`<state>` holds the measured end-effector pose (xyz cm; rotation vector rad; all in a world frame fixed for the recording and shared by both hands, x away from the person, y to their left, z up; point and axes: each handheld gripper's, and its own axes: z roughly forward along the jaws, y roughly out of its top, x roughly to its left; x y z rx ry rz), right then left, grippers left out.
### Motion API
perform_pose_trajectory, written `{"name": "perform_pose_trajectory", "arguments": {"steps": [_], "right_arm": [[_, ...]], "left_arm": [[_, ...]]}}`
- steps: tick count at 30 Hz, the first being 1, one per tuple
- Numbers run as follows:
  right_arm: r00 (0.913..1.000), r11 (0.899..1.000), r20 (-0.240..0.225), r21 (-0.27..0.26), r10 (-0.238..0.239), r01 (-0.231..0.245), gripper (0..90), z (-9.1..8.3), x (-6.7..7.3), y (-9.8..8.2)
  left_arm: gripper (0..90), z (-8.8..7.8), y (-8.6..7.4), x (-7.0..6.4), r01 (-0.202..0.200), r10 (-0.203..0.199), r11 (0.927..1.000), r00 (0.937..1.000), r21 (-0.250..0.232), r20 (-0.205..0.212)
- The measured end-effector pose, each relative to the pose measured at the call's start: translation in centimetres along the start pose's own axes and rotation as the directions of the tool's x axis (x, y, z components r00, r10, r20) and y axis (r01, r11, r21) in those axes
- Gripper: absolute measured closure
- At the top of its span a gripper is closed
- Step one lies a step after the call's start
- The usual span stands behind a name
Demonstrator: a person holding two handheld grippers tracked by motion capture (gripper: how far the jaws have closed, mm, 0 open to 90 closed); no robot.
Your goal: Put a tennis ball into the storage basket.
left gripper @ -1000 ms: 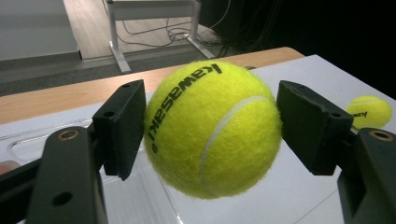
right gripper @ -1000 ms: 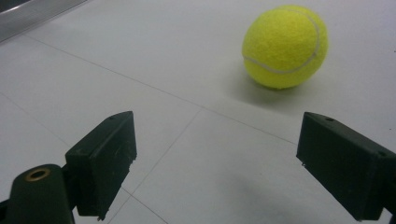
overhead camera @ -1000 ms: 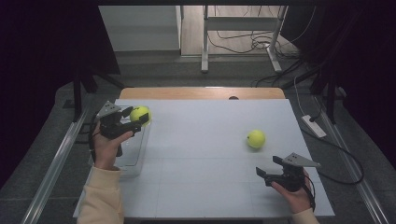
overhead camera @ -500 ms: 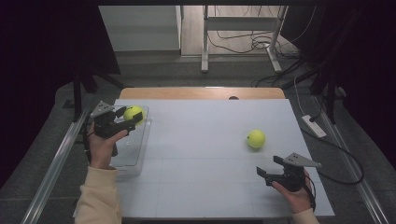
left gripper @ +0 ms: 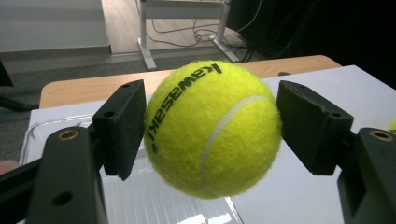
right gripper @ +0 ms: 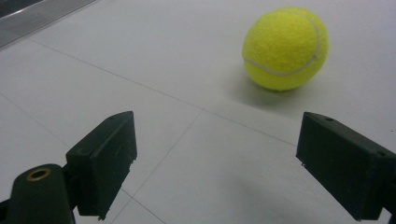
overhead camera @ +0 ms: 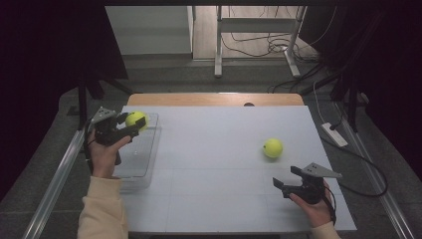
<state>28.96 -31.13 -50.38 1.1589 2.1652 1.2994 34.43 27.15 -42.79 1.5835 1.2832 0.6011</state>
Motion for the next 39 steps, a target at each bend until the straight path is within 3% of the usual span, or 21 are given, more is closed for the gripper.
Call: {"name": "perform_pose_trajectory", "arguments": {"steps": [7, 21, 31, 39], "right_arm": [[1.0, 1.0, -0.003, 0.001, -0.005, 0.005, 11.9, 0.1, 0.0, 0.0], [1.0, 1.0, 0.001, 0.002, -0.003, 0.003, 12.0, 0.0, -0.2, -0.1], [1.0, 1.0, 0.003, 0.007, -0.001, 0.001, 12.1, 0.1, -0.2, -0.2], [1.0, 1.0, 0.004, 0.007, -0.002, 0.002, 12.1, 0.1, -0.2, -0.2]], "left_arm": [[27.7, 0.7, -0.2, 0.7, 0.013, -0.012, 0.9996, 0.999, 0.025, -0.043], [27.7, 1.6, 0.3, 2.5, 0.04, -0.034, 0.997, 0.9954, 0.066, -0.089], [27.7, 1.5, 0.7, 2.6, 0.025, -0.017, 0.9969, 0.9945, 0.075, -0.103], [27.7, 2.2, 0.6, 3.3, 0.03, -0.016, 0.993, 0.9918, 0.114, -0.126]]}}
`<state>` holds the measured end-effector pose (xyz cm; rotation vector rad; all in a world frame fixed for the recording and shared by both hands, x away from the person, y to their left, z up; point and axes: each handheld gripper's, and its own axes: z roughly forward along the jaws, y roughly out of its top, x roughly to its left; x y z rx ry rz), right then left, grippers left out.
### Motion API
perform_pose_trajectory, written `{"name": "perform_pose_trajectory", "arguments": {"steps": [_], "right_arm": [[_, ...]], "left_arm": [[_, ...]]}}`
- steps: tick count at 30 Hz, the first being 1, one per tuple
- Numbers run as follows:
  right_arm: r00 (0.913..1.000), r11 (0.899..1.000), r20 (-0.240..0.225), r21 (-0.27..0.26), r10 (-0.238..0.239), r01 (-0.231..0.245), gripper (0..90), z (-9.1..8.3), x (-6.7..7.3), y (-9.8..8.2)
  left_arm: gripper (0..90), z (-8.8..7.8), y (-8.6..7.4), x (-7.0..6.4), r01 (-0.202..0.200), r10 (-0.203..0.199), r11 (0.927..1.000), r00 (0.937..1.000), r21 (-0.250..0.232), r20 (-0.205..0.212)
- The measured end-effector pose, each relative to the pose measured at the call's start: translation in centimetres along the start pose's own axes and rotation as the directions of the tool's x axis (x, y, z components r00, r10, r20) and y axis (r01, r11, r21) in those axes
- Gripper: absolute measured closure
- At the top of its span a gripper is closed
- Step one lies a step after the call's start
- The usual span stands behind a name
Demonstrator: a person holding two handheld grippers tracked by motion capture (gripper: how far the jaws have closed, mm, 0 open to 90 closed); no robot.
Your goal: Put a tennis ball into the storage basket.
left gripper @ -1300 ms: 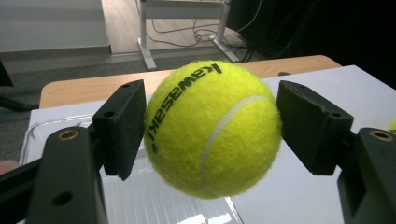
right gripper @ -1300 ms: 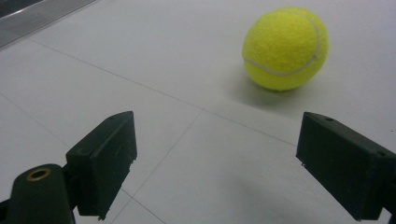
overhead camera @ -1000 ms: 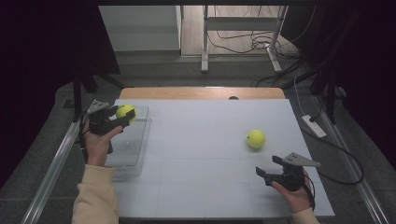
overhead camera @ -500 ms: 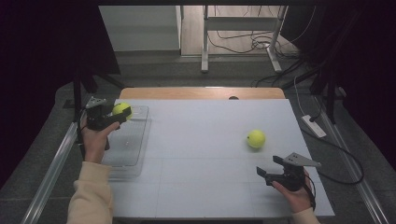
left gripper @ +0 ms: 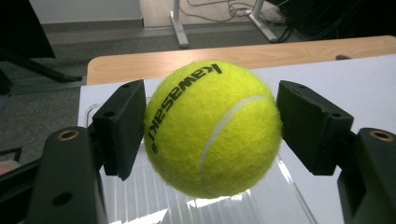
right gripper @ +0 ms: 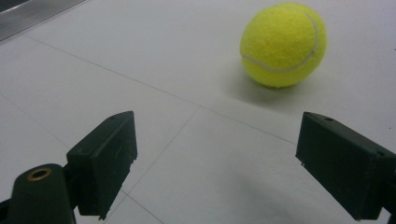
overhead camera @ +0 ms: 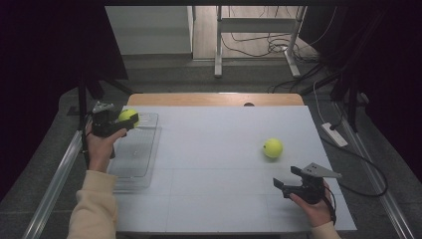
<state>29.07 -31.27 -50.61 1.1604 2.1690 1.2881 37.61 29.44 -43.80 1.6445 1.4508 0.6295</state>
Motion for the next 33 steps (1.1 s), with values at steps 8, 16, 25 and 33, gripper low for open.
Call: {"name": "perform_pose_trajectory", "arguments": {"steps": [8, 16, 25, 33], "right_arm": [[1.0, 1.0, 0.0, 0.0, -0.001, 0.001, 12.1, 0.0, 0.0, 0.0], [1.0, 1.0, 0.002, 0.0, -0.001, 0.001, 12.1, 0.0, 0.0, 0.0], [1.0, 1.0, 0.003, 0.0, 0.0, 0.0, 12.1, 0.0, 0.0, 0.0], [1.0, 1.0, 0.003, 0.0, -0.004, 0.004, 12.1, 0.0, 0.0, 0.0]], "left_arm": [[27.7, 0.7, 0.3, 0.6, -0.002, 0.003, 0.9992, 0.9998, 0.039, -0.019], [27.7, 1.2, 0.5, 1.0, -0.004, 0.007, 0.9974, 0.9991, 0.072, -0.041], [27.7, 2.0, 0.7, 1.6, -0.012, 0.02, 0.9921, 0.9976, 0.125, -0.066], [27.6, 2.3, 1.3, 2.0, -0.006, 0.017, 0.9896, 0.9968, 0.144, -0.078]]}}
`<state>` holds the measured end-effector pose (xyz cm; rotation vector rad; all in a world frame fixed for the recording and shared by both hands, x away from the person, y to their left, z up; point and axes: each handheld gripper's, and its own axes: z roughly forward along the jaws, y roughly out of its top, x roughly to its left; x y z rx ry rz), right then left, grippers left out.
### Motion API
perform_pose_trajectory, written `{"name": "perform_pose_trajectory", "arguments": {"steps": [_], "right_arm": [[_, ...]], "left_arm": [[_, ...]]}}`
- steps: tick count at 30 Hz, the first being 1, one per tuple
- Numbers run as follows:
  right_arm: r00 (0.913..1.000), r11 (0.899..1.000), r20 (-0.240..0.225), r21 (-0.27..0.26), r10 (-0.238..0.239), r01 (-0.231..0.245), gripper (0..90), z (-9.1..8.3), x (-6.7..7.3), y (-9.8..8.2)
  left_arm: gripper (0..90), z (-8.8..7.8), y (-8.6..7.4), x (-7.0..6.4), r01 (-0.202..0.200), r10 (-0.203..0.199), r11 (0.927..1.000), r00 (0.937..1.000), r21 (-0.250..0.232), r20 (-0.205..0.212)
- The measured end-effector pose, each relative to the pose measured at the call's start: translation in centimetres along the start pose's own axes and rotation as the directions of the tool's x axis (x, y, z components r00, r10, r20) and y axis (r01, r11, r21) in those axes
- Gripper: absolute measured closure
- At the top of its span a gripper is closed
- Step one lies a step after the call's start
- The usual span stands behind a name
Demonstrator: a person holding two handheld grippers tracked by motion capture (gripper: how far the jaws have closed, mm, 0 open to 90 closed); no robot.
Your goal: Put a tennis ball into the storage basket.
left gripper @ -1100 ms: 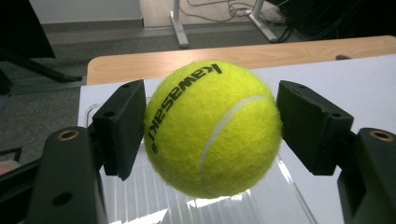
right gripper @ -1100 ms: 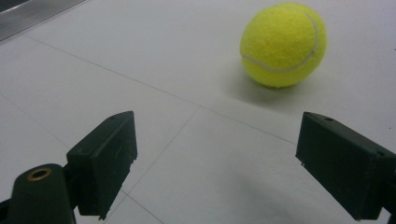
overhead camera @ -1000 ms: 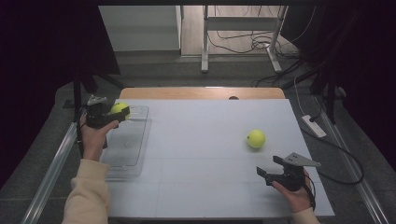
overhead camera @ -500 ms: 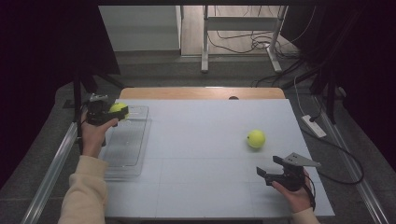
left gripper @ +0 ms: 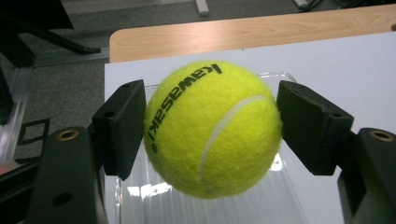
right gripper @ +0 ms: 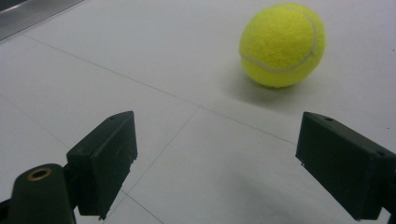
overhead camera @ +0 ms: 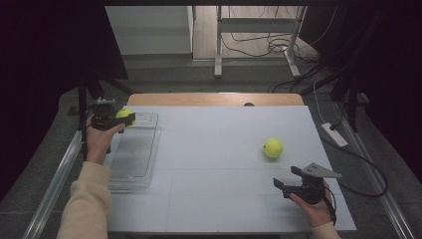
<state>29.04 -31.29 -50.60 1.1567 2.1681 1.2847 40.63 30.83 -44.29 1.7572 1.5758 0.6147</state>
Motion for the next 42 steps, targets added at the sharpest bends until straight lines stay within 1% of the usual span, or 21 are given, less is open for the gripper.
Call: {"name": "perform_pose_trajectory", "arguments": {"steps": [5, 6, 7, 8, 11, 13, 15, 17, 18, 20, 22, 24, 25, 28, 30, 35, 37, 38, 40, 41, 42], "right_arm": [[1.0, 1.0, 0.0, 0.001, -0.001, 0.001, 12.1, 0.0, 0.0, 0.0], [1.0, 1.0, -0.001, 0.001, -0.001, 0.001, 12.1, 0.0, 0.0, 0.0], [1.0, 1.0, -0.001, 0.001, -0.001, 0.001, 12.1, 0.0, 0.0, 0.0], [1.0, 1.0, -0.001, 0.001, -0.001, 0.001, 12.1, 0.0, 0.0, 0.0], [1.0, 1.0, 0.0, 0.004, -0.001, 0.001, 12.1, 0.1, 0.0, 0.0], [1.0, 1.0, 0.0, 0.004, -0.001, 0.001, 12.1, 0.1, 0.0, 0.0], [1.0, 1.0, 0.0, 0.004, -0.001, 0.001, 12.1, 0.1, 0.0, 0.0], [1.0, 1.0, 0.0, 0.004, -0.002, 0.002, 12.1, 0.1, 0.0, 0.0], [1.0, 1.0, 0.0, 0.004, -0.001, 0.001, 12.1, 0.1, 0.0, 0.0], [1.0, 1.0, 0.0, 0.005, 0.0, 0.0, 12.1, 0.1, 0.0, -0.1], [1.0, 1.0, 0.0, 0.005, 0.0, 0.0, 12.1, 0.1, 0.0, -0.1], [1.0, 1.0, 0.0, 0.004, 0.0, 0.0, 12.1, 0.1, 0.0, 0.0], [1.0, 1.0, -0.001, 0.004, -0.002, 0.002, 12.1, 0.1, 0.0, 0.0], [1.0, 1.0, -0.001, 0.004, 0.0, 0.0, 12.1, 0.1, 0.0, 0.0], [1.0, 1.0, -0.001, 0.004, 0.0, 0.0, 12.0, 0.1, 0.0, 0.0], [1.0, 1.0, -0.002, 0.004, 0.0, 0.0, 12.0, 0.0, 0.0, 0.0], [1.0, 1.0, -0.002, 0.004, -0.001, 0.001, 11.9, 0.0, 0.0, 0.0], [1.0, 1.0, -0.003, 0.004, -0.001, 0.001, 11.9, 0.1, 0.0, 0.0], [1.0, 1.0, -0.003, 0.004, -0.002, 0.002, 11.9, 0.1, 0.0, 0.0], [1.0, 1.0, -0.003, 0.004, -0.002, 0.002, 11.9, 0.1, 0.0, 0.0], [1.0, 1.0, -0.003, 0.004, -0.002, 0.002, 11.9, 0.0, 0.0, 0.0]], "left_arm": [[27.6, 0.7, 0.0, 0.6, 0.009, -0.008, 0.9992, 0.9998, 0.039, -0.015], [27.6, 0.9, -0.1, 0.7, 0.014, -0.013, 0.9989, 0.9998, 0.045, -0.013], [27.6, 1.0, -0.1, 0.8, 0.009, -0.009, 0.9985, 0.9999, 0.055, -0.014], [27.6, 1.0, -0.1, 0.8, 0.009, -0.009, 0.9985, 0.9999, 0.055, -0.014], [27.6, 1.6, -0.3, 0.8, 0.008, -0.007, 0.9964, 0.9999, 0.084, -0.011], [27.6, 1.8, -0.3, 0.8, 0.001, 0.0, 0.9959, 0.9999, 0.091, -0.013], [27.6, 2.0, -0.4, 0.8, 0.003, -0.002, 0.9946, 1.0, 0.103, -0.009], [27.6, 2.3, -0.5, 0.7, -0.001, 0.002, 0.9923, 0.9999, 0.124, -0.01], [27.6, 2.5, -0.5, 0.7, -0.014, 0.016, 0.9907, 0.9998, 0.135, -0.011], [27.6, 2.8, -0.5, 0.5, -0.019, 0.02, 0.9877, 0.9998, 0.155, -0.005], [27.6, 3.0, -0.6, 0.4, -0.021, 0.022, 0.9866, 0.9998, 0.162, -0.004], [27.6, 3.2, -0.6, 0.3, -0.022, 0.024, 0.9837, 0.9997, 0.179, -0.007], [27.6, 3.3, -0.6, 0.3, -0.029, 0.031, 0.9826, 0.9995, 0.183, -0.007], [27.6, 3.4, -0.6, 0.2, -0.032, 0.033, 0.981, 0.9994, 0.192, -0.006], [27.5, 3.5, -0.6, 0.2, -0.024, 0.026, 0.9816, 0.9996, 0.19, -0.009], [27.2, 3.4, -0.6, 0.3, -0.02, 0.023, 0.9827, 0.9996, 0.184, -0.018], [26.9, 3.3, -0.5, 0.3, -0.019, 0.021, 0.983, 0.9997, 0.182, -0.014], [26.1, 3.2, -0.5, 0.3, -0.016, 0.017, 0.9848, 0.9998, 0.173, -0.006], [21.2, 2.6, -0.3, 0.2, -0.012, 0.012, 0.9915, 0.9999, 0.13, -0.001], [20.0, 2.4, -0.2, 0.1, -0.003, 0.002, 0.9933, 1.0, 0.116, 0.004], [18.9, 2.2, -0.1, 0.1, -0.002, 0.001, 0.9942, 0.9999, 0.107, 0.012]]}}
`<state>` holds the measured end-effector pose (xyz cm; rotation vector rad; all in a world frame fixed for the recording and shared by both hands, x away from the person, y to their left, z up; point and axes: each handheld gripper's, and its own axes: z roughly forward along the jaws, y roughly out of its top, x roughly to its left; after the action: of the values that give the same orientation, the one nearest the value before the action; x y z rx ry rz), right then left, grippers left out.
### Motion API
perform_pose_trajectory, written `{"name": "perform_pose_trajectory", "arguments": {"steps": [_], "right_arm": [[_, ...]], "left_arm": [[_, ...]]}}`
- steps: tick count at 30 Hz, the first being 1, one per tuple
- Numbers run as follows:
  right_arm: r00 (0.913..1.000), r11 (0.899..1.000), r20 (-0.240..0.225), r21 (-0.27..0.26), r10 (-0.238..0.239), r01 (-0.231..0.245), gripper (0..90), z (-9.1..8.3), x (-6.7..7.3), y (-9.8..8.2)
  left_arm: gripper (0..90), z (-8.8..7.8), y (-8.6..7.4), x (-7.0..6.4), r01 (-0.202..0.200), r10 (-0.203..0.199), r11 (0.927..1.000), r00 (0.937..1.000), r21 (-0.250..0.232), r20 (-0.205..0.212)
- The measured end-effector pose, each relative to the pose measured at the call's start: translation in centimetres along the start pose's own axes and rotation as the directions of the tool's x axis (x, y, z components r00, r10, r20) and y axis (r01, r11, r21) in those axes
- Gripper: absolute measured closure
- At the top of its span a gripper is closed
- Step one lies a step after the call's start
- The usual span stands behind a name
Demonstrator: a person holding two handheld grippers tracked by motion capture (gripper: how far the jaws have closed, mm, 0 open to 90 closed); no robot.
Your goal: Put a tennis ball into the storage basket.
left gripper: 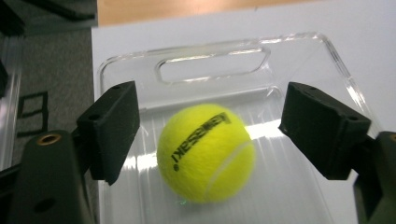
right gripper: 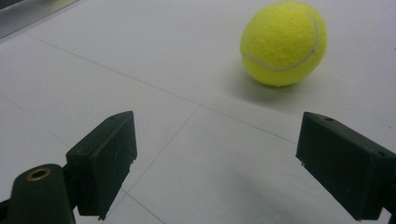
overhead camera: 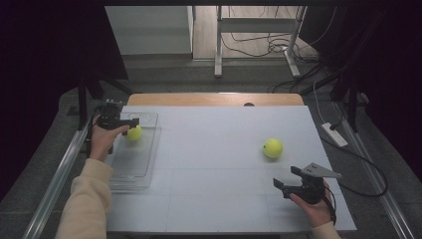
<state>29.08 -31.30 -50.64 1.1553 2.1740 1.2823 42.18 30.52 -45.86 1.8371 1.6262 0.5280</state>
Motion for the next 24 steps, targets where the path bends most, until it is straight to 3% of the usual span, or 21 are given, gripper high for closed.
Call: {"name": "perform_pose_trajectory", "arguments": {"steps": [5, 11, 17, 24], "right_arm": [[1.0, 1.0, 0.0, 0.0, -0.001, 0.001, 11.9, 0.0, 0.0, 0.0], [1.0, 1.0, 0.001, 0.0, -0.001, 0.001, 11.9, 0.0, 0.0, 0.0], [1.0, 1.0, 0.002, -0.001, -0.001, 0.001, 11.9, -0.1, 0.0, 0.0], [1.0, 1.0, 0.004, -0.001, -0.001, 0.001, 11.8, 0.0, 0.1, 0.1]], "left_arm": [[15.9, -0.7, 0.0, 0.0, 0.017, -0.017, 0.9997, 0.9996, -0.016, 0.024], [14.2, -1.8, -0.1, 0.1, 0.028, -0.024, 0.9984, 0.9962, -0.05, 0.084], [14.5, -3.4, -0.6, -0.4, 0.037, -0.018, 0.9931, 0.9856, -0.111, 0.168], [15.4, -4.6, -1.6, -1.6, 0.001, 0.032, 0.9886, 0.9758, -0.151, 0.216]]}}
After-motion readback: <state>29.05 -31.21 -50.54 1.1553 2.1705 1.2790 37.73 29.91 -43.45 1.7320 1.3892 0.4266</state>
